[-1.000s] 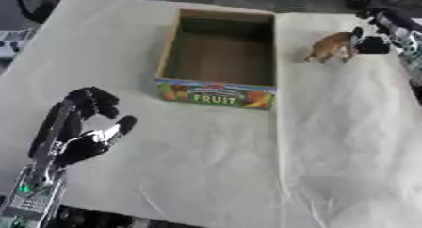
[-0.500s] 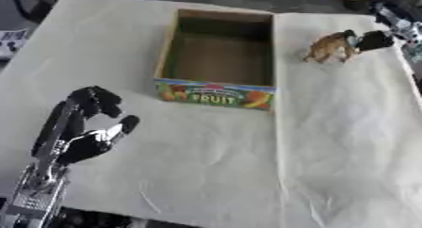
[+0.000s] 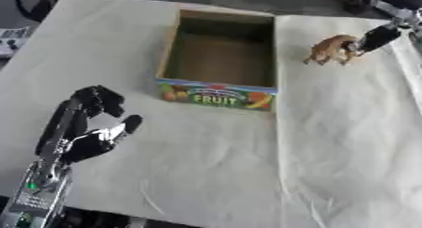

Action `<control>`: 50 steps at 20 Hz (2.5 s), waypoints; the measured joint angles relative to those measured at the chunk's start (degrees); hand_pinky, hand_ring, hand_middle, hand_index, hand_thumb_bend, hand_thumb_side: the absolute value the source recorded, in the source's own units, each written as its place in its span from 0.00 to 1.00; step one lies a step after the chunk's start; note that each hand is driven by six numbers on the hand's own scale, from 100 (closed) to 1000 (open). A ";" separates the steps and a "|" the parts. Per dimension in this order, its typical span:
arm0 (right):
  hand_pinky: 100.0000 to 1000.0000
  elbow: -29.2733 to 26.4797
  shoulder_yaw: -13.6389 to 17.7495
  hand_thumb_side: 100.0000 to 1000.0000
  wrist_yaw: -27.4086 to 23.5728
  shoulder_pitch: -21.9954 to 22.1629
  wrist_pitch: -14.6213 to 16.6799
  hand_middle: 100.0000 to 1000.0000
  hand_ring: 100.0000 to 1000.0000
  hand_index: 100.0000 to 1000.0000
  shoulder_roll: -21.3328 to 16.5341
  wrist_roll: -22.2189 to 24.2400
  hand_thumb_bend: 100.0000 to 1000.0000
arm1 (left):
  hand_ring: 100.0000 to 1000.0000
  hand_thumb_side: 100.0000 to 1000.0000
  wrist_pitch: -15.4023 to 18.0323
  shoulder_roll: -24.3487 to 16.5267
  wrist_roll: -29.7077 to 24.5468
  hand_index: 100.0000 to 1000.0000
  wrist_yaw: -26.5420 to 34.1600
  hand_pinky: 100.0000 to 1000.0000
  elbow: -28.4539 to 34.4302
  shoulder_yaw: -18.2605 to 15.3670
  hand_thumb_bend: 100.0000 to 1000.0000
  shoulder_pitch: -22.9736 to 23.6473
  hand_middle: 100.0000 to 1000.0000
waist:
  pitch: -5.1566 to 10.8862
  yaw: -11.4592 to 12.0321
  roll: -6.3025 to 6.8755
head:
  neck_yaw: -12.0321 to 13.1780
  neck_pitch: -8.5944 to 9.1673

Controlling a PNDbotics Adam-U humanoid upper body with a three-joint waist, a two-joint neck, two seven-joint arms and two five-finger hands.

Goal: Pick up objects on the table and place them in the box.

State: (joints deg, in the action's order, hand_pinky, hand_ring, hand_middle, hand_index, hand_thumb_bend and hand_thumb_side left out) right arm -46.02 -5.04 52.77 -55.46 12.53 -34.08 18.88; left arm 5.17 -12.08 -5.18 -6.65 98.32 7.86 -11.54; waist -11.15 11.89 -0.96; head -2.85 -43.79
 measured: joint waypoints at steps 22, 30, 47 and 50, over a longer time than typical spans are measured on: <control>0.80 2.30 0.63 0.01 3.58 0.02 0.20 0.87 0.90 0.92 1.06 0.38 0.28 | 0.47 0.29 0.02 0.00 0.00 0.55 -0.15 0.50 0.00 -0.01 0.62 0.08 0.48 | 0.21 0.60 -0.03 | 0.26 0.00; 0.79 3.62 0.76 0.02 3.53 0.33 0.32 0.86 0.89 0.91 2.19 -0.70 0.26 | 0.47 0.29 0.11 0.00 -0.09 0.55 -0.15 0.50 0.00 -0.01 0.62 0.08 0.48 | 0.18 0.93 0.29 | 0.25 0.00; 0.78 5.25 0.74 0.00 3.53 1.56 0.77 0.79 0.86 0.86 3.78 -1.48 0.17 | 0.47 0.29 0.11 0.02 -0.15 0.55 -0.15 0.50 0.00 -0.01 0.62 0.08 0.48 | 0.12 0.58 0.75 | 0.25 0.00; 0.76 5.33 0.74 0.00 3.53 1.58 0.75 0.74 0.84 0.82 4.12 -1.66 0.11 | 0.47 0.29 0.11 0.02 -0.17 0.55 -0.15 0.50 0.00 -0.01 0.62 0.08 0.48 | 0.07 0.55 0.76 | 0.25 0.00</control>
State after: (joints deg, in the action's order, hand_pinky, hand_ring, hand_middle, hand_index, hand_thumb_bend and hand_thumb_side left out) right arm -40.69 -4.30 56.30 -53.88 13.28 -29.96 17.22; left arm 5.27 -12.06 -5.35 -6.80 98.32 7.85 -11.46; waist -11.09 12.44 -0.20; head -2.60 -43.79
